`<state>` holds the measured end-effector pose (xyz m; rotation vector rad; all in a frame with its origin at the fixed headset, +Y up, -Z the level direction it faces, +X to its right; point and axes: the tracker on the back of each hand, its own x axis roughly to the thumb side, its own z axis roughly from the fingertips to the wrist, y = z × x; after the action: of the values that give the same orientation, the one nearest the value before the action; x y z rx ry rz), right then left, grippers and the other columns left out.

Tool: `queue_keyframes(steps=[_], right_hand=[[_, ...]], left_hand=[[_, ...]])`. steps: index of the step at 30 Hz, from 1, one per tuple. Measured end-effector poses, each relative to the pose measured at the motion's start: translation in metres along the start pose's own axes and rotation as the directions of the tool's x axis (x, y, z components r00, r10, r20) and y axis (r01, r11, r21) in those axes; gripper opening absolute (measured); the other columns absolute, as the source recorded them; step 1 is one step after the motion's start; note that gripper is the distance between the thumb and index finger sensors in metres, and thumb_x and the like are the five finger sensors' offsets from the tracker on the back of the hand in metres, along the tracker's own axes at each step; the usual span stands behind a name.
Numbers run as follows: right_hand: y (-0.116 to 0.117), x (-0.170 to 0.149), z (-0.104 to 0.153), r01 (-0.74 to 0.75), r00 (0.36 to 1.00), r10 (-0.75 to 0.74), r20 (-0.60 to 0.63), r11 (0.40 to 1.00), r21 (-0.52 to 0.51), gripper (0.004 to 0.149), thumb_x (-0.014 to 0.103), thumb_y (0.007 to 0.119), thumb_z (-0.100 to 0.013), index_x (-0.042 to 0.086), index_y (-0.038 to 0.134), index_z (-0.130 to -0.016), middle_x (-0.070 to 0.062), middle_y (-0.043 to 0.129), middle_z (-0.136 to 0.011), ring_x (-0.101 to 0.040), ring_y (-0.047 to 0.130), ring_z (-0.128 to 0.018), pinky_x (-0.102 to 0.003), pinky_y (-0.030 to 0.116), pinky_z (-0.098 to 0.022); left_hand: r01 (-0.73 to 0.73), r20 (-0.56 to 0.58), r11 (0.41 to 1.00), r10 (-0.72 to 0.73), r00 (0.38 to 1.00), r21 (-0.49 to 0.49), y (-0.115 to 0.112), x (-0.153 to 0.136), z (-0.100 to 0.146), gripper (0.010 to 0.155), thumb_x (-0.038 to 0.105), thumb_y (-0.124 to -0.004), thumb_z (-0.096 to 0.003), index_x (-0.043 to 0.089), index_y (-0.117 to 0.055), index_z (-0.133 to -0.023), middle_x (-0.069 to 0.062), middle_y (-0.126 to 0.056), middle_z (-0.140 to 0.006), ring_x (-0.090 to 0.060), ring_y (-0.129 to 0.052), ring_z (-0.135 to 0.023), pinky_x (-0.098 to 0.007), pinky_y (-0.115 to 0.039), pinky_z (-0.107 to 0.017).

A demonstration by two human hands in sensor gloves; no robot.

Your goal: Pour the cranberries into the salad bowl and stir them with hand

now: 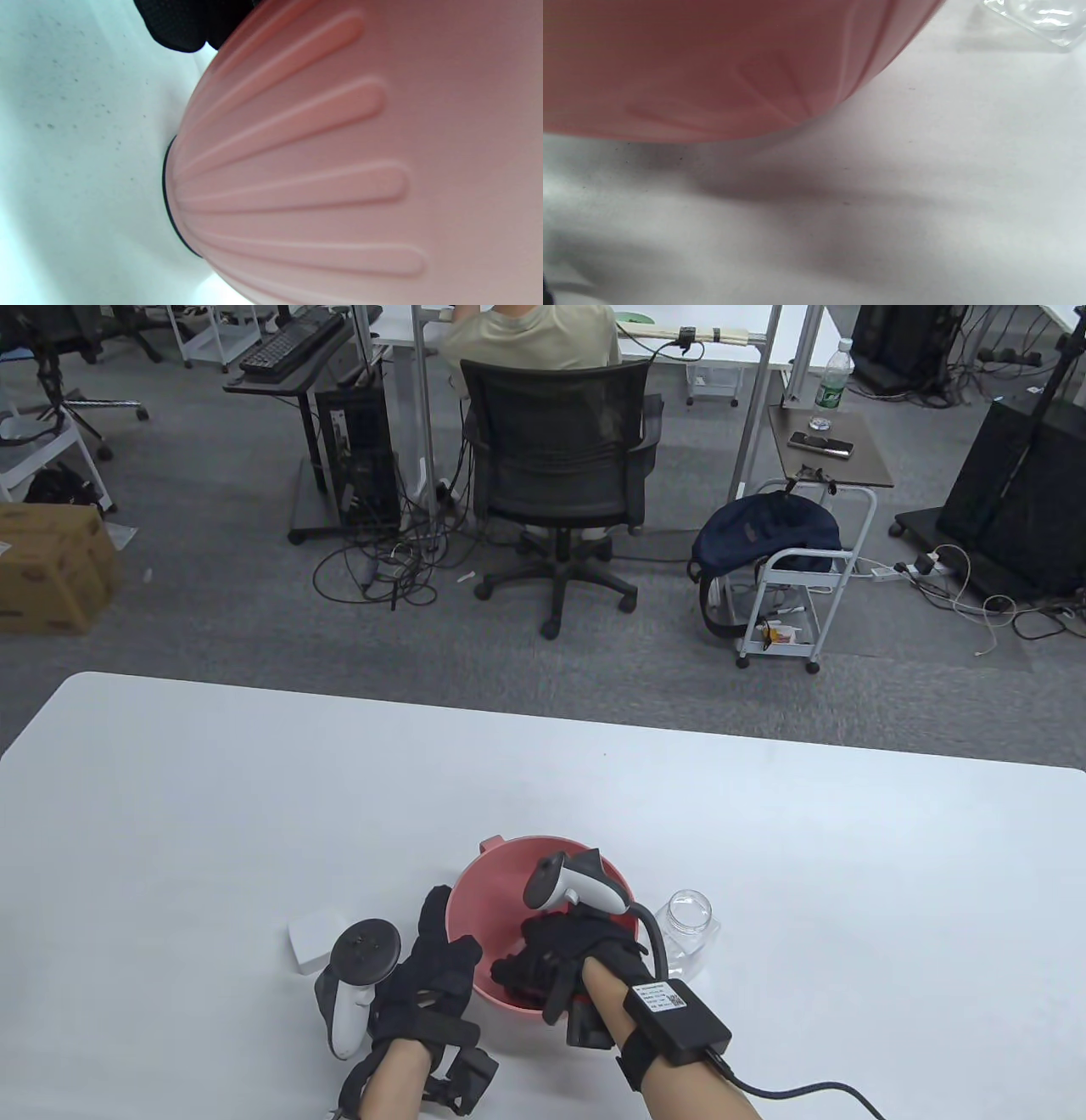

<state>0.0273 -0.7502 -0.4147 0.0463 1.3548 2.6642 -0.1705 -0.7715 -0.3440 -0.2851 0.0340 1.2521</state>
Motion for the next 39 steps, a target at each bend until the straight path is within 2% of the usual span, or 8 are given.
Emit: queue_keyframes(steps=[4,10,12,15,20,27,33,39], right_hand=[[-0.0002,-0.0007,-0.0014,0.011,1.0,-0.011,-0.006,1.0,-0.014,0.088,0.081,0.064,-0.055,0.029,0.033,-0.118,0.0,0.033,-0.126,-0.014,0.063,-0.11,-0.027,0.075,-0.078],[-0.0011,-0.0023,-0.0002,0.02,1.0,-0.02,-0.019,0.999,-0.031,0.086,0.081,0.065,-0.056,0.025,0.042,-0.117,-0.003,0.043,-0.123,-0.011,0.078,-0.098,-0.021,0.084,-0.065],[-0.0007,-0.0037,-0.0007,0.029,0.999,-0.03,-0.035,0.999,-0.022,0.084,0.08,0.065,-0.056,0.023,0.051,-0.115,-0.005,0.056,-0.119,-0.008,0.081,-0.094,-0.019,0.086,-0.06],[-0.0009,-0.005,-0.0007,0.034,0.998,-0.035,-0.042,0.999,-0.023,0.083,0.081,0.066,-0.056,0.023,0.055,-0.114,-0.005,0.067,-0.112,-0.003,0.087,-0.084,-0.015,0.087,-0.051],[0.0009,-0.0047,-0.0028,0.023,0.999,-0.023,-0.022,1.0,0.013,0.075,0.08,0.066,-0.055,0.029,0.064,-0.109,0.002,0.075,-0.105,0.004,0.09,-0.069,-0.013,0.084,-0.039],[0.0034,-0.0043,-0.0016,-0.011,1.0,0.011,-0.012,1.0,0.005,0.065,0.084,0.066,-0.047,0.051,0.067,-0.102,0.023,0.08,-0.105,0.006,0.089,-0.075,-0.012,0.084,-0.044],[0.0028,-0.0034,-0.0012,-0.016,1.0,0.016,0.0,1.0,0.01,0.061,0.085,0.067,-0.042,0.063,0.065,-0.098,0.037,0.078,-0.107,0.008,0.084,-0.094,-0.017,0.084,-0.062],[0.0021,-0.002,-0.0016,-0.018,1.0,0.018,0.024,1.0,0.004,0.062,0.082,0.071,-0.039,0.071,0.057,-0.098,0.046,0.074,-0.109,0.014,0.083,-0.098,-0.024,0.08,-0.075]], left_hand=[[0.009,0.002,1.0,-0.009,1.0,-0.003,0.0002,0.0002,0.0001,0.076,0.04,-0.062,-0.0598,0.028,-0.01,-0.114,-0.011,-0.035,-0.124,-0.042,-0.054,-0.11,-0.053,-0.059,-0.078],[0.017,0.002,1.0,-0.017,1.0,-0.007,0.0004,0.0,0.0,0.077,0.041,-0.062,-0.0598,0.028,-0.01,-0.115,-0.011,-0.036,-0.124,-0.042,-0.054,-0.11,-0.053,-0.059,-0.078],[0.017,0.003,1.0,-0.017,1.0,-0.008,0.0003,0.0001,0.0001,0.076,0.04,-0.062,-0.0599,0.028,-0.01,-0.115,-0.011,-0.036,-0.124,-0.042,-0.054,-0.11,-0.053,-0.059,-0.078],[0.019,0.004,1.0,-0.019,1.0,-0.009,0.0003,0.0001,-0.0001,0.076,0.041,-0.062,-0.0599,0.028,-0.01,-0.115,-0.011,-0.036,-0.124,-0.041,-0.054,-0.11,-0.053,-0.059,-0.078],[0.023,0.006,1.0,-0.023,1.0,-0.015,0.0005,0.0003,-0.0002,0.077,0.041,-0.062,-0.0598,0.028,-0.01,-0.115,-0.011,-0.036,-0.124,-0.042,-0.055,-0.11,-0.053,-0.059,-0.078],[0.019,0.012,1.0,-0.019,1.0,-0.023,-0.0002,0.0005,-0.0003,0.077,0.041,-0.062,-0.0597,0.03,-0.01,-0.115,-0.01,-0.035,-0.124,-0.042,-0.053,-0.111,-0.054,-0.059,-0.078],[0.006,0.007,1.0,-0.006,1.0,-0.029,-0.0004,-0.0002,-0.0002,0.077,0.041,-0.062,-0.0598,0.03,-0.01,-0.115,-0.011,-0.035,-0.124,-0.042,-0.053,-0.111,-0.054,-0.059,-0.079],[0.002,0.006,0.999,-0.001,1.0,-0.034,-0.0002,0.0,-0.0002,0.077,0.042,-0.062,-0.0598,0.03,-0.01,-0.115,-0.01,-0.032,-0.125,-0.042,-0.053,-0.111,-0.053,-0.059,-0.079]])
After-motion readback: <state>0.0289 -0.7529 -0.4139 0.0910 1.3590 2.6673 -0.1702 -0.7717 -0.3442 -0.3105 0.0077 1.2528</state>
